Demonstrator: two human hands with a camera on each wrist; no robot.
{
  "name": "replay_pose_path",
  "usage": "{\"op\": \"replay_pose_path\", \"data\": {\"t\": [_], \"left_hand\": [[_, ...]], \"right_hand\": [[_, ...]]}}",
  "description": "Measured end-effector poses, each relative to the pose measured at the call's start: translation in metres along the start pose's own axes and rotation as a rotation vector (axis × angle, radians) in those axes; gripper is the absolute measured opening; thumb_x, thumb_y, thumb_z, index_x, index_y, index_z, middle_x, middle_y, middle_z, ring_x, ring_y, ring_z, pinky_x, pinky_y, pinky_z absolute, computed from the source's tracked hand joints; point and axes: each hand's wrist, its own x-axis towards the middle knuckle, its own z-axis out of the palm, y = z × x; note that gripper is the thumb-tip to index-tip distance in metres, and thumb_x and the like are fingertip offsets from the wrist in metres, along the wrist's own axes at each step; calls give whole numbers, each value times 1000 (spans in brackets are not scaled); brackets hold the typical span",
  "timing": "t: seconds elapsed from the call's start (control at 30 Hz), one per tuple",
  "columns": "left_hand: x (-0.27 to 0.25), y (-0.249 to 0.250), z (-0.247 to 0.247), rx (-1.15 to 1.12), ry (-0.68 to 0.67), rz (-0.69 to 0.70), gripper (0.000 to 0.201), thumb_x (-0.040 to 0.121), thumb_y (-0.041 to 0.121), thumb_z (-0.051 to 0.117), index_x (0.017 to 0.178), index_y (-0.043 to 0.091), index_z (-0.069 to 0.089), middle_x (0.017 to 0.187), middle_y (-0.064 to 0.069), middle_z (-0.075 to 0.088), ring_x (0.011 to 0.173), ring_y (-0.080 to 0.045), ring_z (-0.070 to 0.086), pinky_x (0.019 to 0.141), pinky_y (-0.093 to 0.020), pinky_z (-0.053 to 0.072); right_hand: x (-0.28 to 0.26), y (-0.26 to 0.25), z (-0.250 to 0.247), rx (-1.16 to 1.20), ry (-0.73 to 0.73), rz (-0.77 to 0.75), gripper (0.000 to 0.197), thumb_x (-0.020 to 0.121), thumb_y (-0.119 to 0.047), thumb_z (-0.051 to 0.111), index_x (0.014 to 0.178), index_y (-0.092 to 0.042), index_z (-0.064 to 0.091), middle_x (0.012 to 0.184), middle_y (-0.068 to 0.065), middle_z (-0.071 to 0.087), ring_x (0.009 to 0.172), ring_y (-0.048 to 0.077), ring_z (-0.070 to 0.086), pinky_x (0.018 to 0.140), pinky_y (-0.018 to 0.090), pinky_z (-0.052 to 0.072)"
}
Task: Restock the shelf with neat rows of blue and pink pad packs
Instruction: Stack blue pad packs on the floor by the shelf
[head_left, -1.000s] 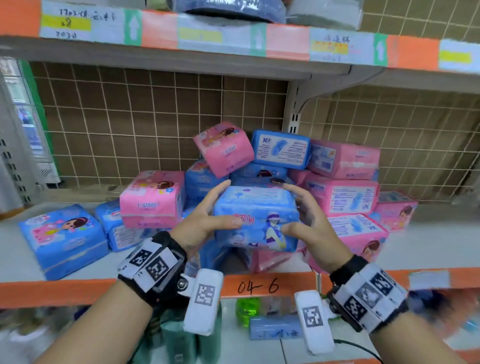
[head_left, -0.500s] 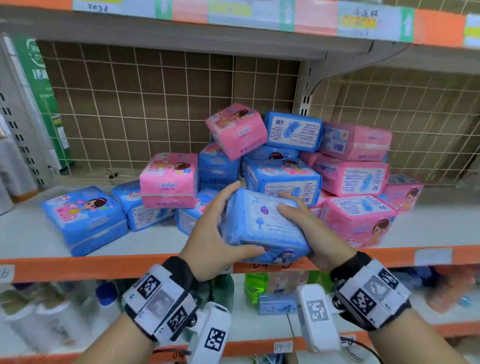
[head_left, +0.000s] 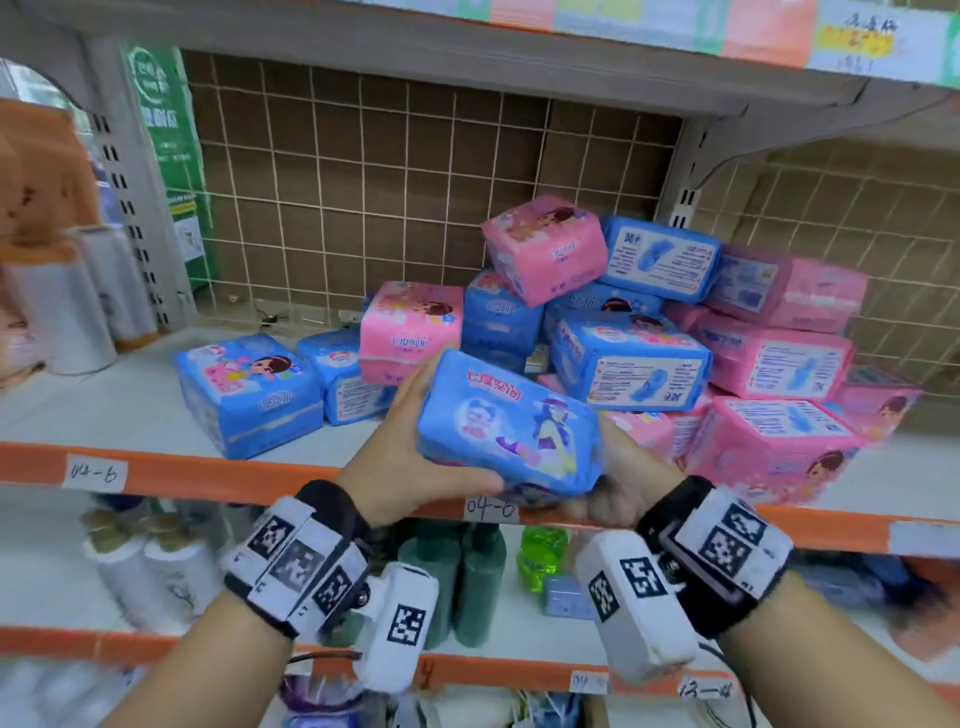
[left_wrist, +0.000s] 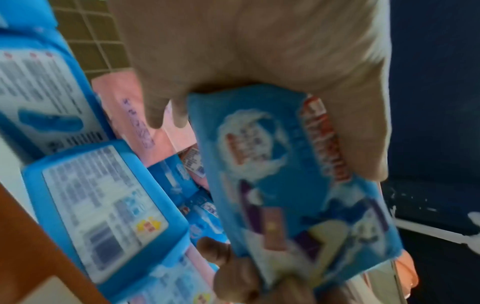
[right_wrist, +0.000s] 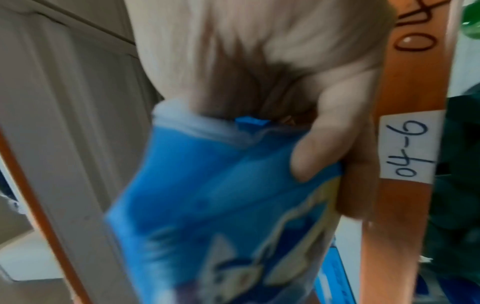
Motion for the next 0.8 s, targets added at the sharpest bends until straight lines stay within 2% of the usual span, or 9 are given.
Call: {"op": "replay_pose_path", "data": {"t": [0.07,0.13,0.23,0.33,0.43,0.5,0.57,0.67,0.8], "left_hand": [[0,-2,-4,96,49,59,100,40,49,90,122,40,33,128,13,51,118,12,46,95,-10,40],[1,-3,-6,138,111,65,86,40,47,90,111,46,41,109,29,58,100,21,51,80,-1,40],[5,-10,-11,119,255,-40,79,38,53,85,105,43,43,102,32,59,92,14,58,79,-7,45],[6,-18,-17,109,329,-102,96,42,52,80,123,46,31,115,31,50,100,10,53,88,-8,41],[6,-22,-26,160,350,-150,113,42,60,77,139,45,20,131,19,43,117,-3,46,98,-28,40],[5,-25,-34,252,369,-182,103,43,71,77,130,52,25,125,19,45,112,-6,48,91,-30,41],[5,-30,-45,316,400,-227,97,41,77,68,126,50,30,120,16,48,108,-10,50,87,-30,40],[4,-48,-55,399,376,-334,88,57,64,74,129,39,31,128,6,51,111,-17,52,89,-34,42],[0,-72,-54,408,399,-425,92,65,56,74,138,30,24,138,-4,46,122,-24,47,99,-39,40]], "right_hand": [[0,1,2,-28,-28,43,45,98,-37,31,84,-16,69,69,5,73,60,20,70,51,33,57],[2,1,6,-151,-8,60,52,93,-51,33,86,-19,73,76,6,74,60,20,70,46,30,55],[7,3,14,-319,109,-101,50,87,-62,34,110,-28,63,98,2,73,71,16,70,48,26,52],[11,8,22,-334,31,-264,41,93,-52,33,91,-35,71,91,-8,74,79,6,70,57,20,54],[12,6,29,-387,14,-349,41,98,-43,32,86,-32,69,79,-15,73,74,1,69,57,15,52],[11,1,32,-627,67,-367,41,95,-51,36,94,-24,66,86,-11,72,81,7,67,69,22,53],[20,-10,26,-872,149,-436,45,92,-48,44,92,-6,61,90,8,62,81,16,58,76,33,47],[39,-35,17,-1130,339,-586,20,88,-33,55,82,-14,54,96,8,55,87,15,51,77,24,38],[60,-18,3,-1389,426,-356,37,87,-38,54,110,-9,56,120,18,50,117,32,44,96,37,36]]}}
